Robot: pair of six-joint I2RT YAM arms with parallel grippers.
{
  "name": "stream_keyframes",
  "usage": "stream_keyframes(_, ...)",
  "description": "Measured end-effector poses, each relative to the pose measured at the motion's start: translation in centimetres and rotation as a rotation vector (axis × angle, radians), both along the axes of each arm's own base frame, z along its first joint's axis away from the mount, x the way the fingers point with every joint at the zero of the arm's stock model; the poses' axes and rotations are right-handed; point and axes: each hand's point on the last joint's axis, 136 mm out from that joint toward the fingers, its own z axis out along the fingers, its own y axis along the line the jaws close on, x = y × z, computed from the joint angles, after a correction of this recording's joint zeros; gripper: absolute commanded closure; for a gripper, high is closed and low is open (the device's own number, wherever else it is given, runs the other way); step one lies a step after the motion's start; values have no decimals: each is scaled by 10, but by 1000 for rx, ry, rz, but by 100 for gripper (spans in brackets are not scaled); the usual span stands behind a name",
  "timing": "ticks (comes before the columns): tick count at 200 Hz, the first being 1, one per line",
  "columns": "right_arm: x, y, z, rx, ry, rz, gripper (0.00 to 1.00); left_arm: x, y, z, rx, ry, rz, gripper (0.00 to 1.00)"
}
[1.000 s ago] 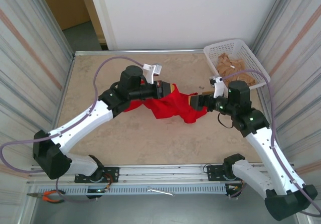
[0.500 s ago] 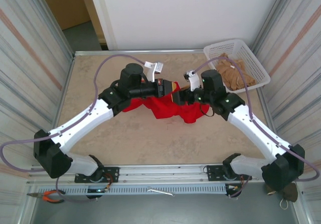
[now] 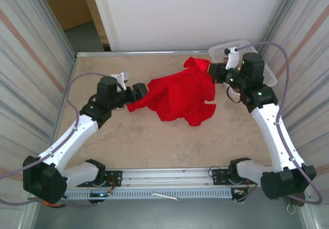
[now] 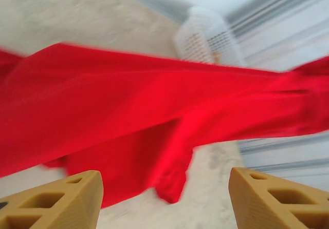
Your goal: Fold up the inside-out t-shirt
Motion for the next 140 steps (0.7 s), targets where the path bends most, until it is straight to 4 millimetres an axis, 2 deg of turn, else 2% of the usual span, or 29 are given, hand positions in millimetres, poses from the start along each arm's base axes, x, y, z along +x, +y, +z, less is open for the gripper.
stream_keyframes(23, -1, -8, 9, 9, -12, -15, 100, -10, 18, -63, 74, 131, 48, 27)
stream_keyframes(44, -1, -12, 7, 14, 2, -20, 100, -17, 30, -100, 124, 212, 79, 24)
stream_keyframes(66, -2, -12, 6, 14, 11, -18, 100, -14, 41, -120, 153, 255, 116, 23)
stream_keyframes(96, -2, -11, 6, 16, 12, -18, 100, -5, 45, -138, 172, 285, 134, 22)
stream_keyframes(111, -2, -11, 5, 17, 13, -17, 100, -4, 45, -153, 191, 326, 133, 25)
stream_keyframes(140, -2, -11, 6, 17, 13, -15, 100, 4, 44, -172, 225, 377, 138, 38)
